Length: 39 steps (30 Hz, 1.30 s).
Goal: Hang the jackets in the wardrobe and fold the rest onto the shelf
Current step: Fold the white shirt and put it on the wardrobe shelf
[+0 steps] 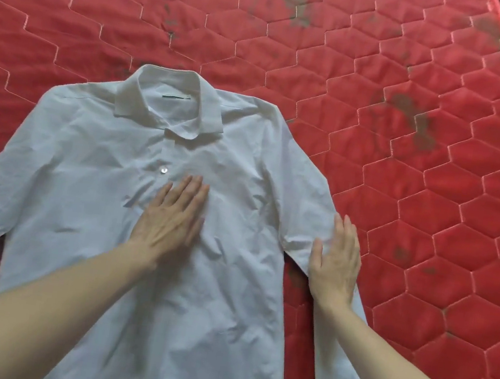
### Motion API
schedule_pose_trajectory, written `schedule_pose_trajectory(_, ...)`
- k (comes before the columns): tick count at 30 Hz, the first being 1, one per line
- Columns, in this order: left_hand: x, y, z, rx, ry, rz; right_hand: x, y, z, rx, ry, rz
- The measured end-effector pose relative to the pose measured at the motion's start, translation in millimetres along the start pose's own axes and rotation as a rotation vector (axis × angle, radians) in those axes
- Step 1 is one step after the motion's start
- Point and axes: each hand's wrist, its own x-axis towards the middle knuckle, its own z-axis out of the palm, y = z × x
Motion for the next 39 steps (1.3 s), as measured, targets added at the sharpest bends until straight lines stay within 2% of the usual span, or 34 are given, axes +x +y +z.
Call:
schedule_pose_trajectory(3,23,57,15,-0.031,-0.022,-0.01,0,29,-22,0.026,0.075,0.051)
schedule_pose_trajectory(6,44,104,25,-0.046,-0.048,-0.067,8,54,-42,0.198,-0.149,0.053)
schedule_pose_trajectory(8,53,127,24,-0.091,-0.039,-0.14,12,64,-52,0.222,-0.281,-0.016)
schedule_pose_trajectory(10,59,142,19,-0.129,-0.027,-0.205,21,72,-63,0.266,-0.345,-0.052)
schedule_pose_trajectory(12,61,147,12,-0.139,-0.036,-0.233,36,80,-79,0.338,-0.36,-0.002)
schedule_pose_trajectory(15,66,145,2,-0.077,-0.041,-0.193,72,92,-110,0.341,-0.322,0.027)
schedule_pose_trajectory(18,78,136,-9,-0.034,0.0,-0.148,111,92,-141,0.209,-0.203,-0.032)
schedule_pose_trajectory(20,89,133,-14,-0.023,0.037,-0.121,129,92,-154,0.048,-0.022,-0.089)
schedule_pose_trajectory(22,103,132,-20,0.001,0.076,-0.104,134,92,-160,-0.144,0.221,-0.25)
schedule_pose_trajectory(23,110,132,-22,-0.002,0.104,-0.096,131,93,-160,-0.2,0.284,-0.358)
schedule_pose_trajectory(24,117,134,-24,-0.017,0.134,-0.09,127,95,-157,-0.235,0.288,-0.457)
schedule_pose_trajectory(25,125,136,-26,-0.039,0.156,-0.089,121,100,-152,-0.243,0.213,-0.517)
schedule_pose_trajectory(26,132,139,-28,-0.057,0.166,-0.087,115,105,-145,-0.239,0.073,-0.52)
schedule_pose_trajectory(28,146,144,-28,-0.053,0.144,-0.067,106,117,-133,-0.214,-0.226,-0.398)
schedule_pose_trajectory(29,153,146,-27,-0.044,0.126,-0.051,107,122,-130,-0.178,-0.269,-0.319)
schedule_pose_trajectory(32,172,149,-20,-0.045,0.047,-0.026,122,133,-128,-0.065,-0.024,-0.117)
schedule_pose_trajectory(33,177,148,-16,-0.041,0.012,-0.024,130,138,-131,-0.083,0.003,-0.067)
schedule_pose_trajectory(36,185,142,-2,-0.024,-0.062,-0.035,143,154,-139,-0.194,-0.166,0.055)
schedule_pose_trajectory(39,183,136,9,-0.057,-0.062,-0.045,142,170,-150,-0.406,-0.252,0.033)
